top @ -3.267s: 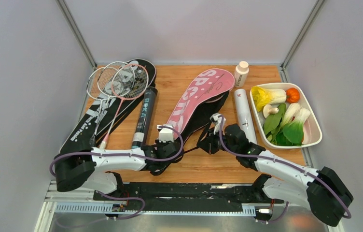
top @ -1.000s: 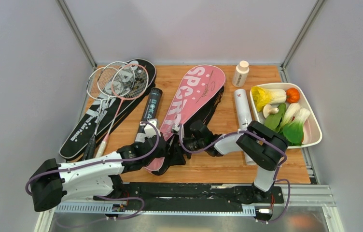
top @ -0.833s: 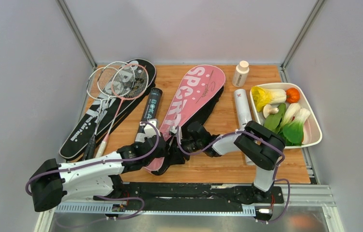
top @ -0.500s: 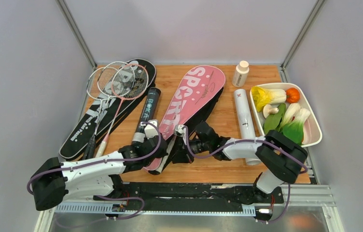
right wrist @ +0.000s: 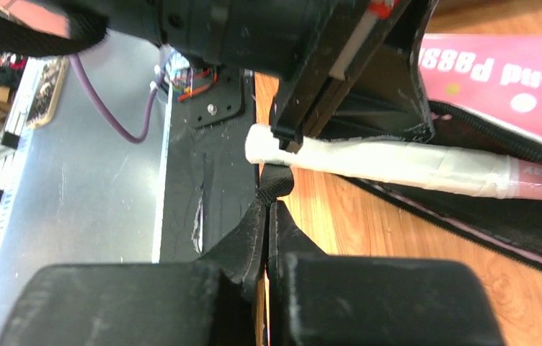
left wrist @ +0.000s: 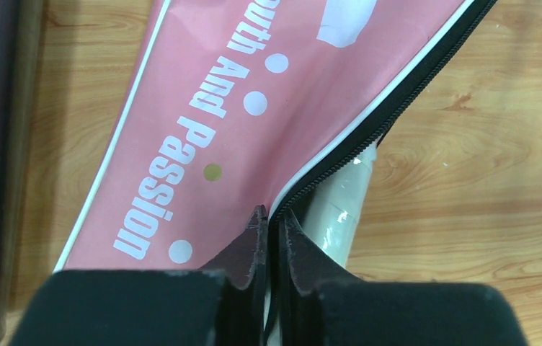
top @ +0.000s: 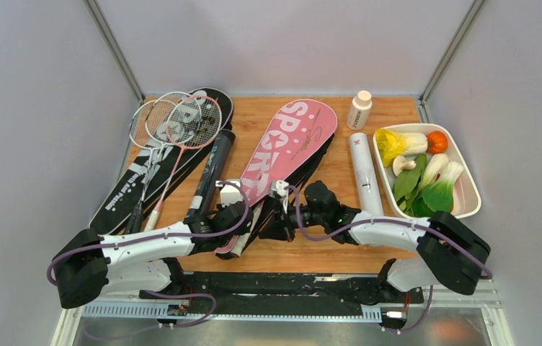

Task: Pack up the badminton gear
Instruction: Adjust the racket bag at the center of the board.

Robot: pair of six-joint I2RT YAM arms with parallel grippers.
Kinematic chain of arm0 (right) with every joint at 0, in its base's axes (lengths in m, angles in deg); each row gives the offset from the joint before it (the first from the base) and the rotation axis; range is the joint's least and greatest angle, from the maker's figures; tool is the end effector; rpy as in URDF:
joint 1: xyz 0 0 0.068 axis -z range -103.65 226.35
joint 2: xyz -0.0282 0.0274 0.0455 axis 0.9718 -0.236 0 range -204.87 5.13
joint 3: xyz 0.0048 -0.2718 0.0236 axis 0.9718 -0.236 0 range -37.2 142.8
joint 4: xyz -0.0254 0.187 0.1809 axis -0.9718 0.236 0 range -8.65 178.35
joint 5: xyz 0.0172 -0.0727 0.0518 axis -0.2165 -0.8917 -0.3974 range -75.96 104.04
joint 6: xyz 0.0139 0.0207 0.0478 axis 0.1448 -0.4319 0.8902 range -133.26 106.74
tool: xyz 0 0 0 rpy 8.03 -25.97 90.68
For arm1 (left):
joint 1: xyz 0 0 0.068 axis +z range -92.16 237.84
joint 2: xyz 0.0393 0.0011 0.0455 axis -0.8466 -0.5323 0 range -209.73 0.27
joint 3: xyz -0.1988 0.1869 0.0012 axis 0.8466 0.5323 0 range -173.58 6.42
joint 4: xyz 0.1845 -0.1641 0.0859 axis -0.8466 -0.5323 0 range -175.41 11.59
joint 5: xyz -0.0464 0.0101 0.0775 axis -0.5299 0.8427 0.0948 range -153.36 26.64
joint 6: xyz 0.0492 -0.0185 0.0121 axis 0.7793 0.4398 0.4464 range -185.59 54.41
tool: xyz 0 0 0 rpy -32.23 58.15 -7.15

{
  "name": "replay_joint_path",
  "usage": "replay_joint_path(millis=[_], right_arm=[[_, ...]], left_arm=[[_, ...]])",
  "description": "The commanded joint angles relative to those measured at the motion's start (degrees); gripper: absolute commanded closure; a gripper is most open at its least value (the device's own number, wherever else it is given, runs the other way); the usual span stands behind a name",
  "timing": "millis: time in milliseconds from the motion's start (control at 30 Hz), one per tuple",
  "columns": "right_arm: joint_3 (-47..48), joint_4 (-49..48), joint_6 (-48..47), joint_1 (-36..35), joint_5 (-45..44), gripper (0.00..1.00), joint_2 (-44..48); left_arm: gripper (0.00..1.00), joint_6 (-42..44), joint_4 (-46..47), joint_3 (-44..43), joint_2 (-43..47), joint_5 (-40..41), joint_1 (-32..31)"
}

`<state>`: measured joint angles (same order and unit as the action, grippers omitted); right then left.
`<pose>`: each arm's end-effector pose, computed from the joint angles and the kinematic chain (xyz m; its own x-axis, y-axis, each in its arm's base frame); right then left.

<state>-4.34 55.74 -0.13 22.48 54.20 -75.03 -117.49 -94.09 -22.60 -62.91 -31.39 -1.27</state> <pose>0.1460 0.2390 0.1970 -0.4327 -0.2983 -0.8508 -0.8957 0.0354 0.4432 0.1210 -0.1657 0.1815 -0.6771 -0.1687 -0.7163 0.0323 0.9656 -0.2579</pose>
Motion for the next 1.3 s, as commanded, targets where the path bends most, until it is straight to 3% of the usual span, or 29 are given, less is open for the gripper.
replay_joint_path(millis=[0, 200, 333, 433, 600, 800, 1033, 1267], right_arm=[[-0.64, -8.08, 5.17, -0.65, -3.70, 1.00, 8.14], [-2.84, -13.93, 9.83, -0.61, -1.06, 1.00, 14.65], [-5.78, -17.10, 8.54, -0.75, 5.81, 1.00, 16.89], [-5.68, -10.26, 4.41, -1.82, 11.07, 1.00, 15.22], [-3.15, 6.00, -3.83, -5.35, 9.69, 1.00, 5.90], [0.14, 13.53, -8.28, -10.72, 1.30, 0.97, -4.28], [-0.59, -0.45, 0.57, -13.72, -8.23, 1.00, -7.76], [6.83, 5.56, -3.83, -21.05, -18.66, 1.00, -16.93]], left_arm=[[0.96, 1.18, -1.60, -3.28, 1.21, 1.17, 0.31], [1.00, 1.07, -4.68, -4.32, 2.53, 2.36, 0.39], [1.00, 1.08, -6.27, -5.12, 2.65, 2.74, 0.47], [1.00, 1.13, -6.06, -5.52, 3.11, 2.27, 0.61], [1.00, 0.00, -3.71, -5.42, 3.99, -0.43, 0.86], [1.00, -1.73, -4.55, -6.04, 3.46, -0.79, 1.05], [1.00, -2.14, -5.70, -6.12, 4.28, 0.06, 2.08], [1.00, -3.26, -4.42, -4.15, 5.89, -0.63, 3.04]])
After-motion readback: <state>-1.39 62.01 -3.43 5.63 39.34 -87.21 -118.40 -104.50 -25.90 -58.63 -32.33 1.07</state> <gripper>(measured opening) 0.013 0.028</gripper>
